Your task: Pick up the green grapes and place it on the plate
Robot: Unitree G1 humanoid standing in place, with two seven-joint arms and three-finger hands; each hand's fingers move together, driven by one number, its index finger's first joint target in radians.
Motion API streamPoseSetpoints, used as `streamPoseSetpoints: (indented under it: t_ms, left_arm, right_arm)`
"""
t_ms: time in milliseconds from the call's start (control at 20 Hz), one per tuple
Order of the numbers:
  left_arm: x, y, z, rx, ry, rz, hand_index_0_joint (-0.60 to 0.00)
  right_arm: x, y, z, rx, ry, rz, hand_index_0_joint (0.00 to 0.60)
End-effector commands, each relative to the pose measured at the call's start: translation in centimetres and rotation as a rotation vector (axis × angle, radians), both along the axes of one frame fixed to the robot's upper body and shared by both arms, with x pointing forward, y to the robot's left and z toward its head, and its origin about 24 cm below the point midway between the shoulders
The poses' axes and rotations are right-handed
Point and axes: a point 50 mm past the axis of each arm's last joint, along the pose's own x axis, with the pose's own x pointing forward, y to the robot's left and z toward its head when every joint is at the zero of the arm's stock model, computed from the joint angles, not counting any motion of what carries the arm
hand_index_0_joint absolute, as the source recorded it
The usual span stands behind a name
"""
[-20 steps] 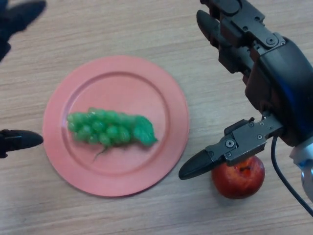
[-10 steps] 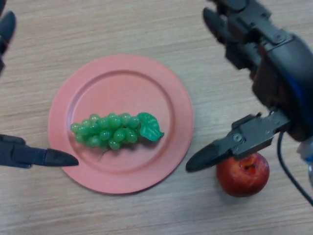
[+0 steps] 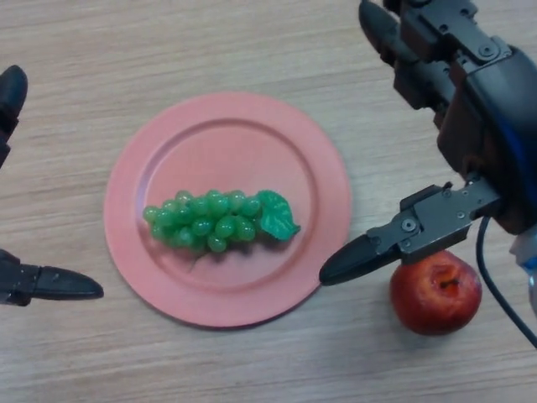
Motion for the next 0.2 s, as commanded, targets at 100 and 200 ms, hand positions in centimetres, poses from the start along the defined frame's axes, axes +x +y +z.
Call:
streamPoseSetpoints:
  t_ms: [100,200]
  left_arm:
    - [-1.41,0.95,3.26,0.086,-0.188,0.051,0.0]
    - [-1.46,0.79,3.47,0.095,-0.198,0.063,0.0]
  right_arm:
    - [-1.49,-0.03,2.59,0.058,-0.218,0.004,0.0]
    - [-1.58,-0.07,2.46,0.061,-0.215,0.01,0.0]
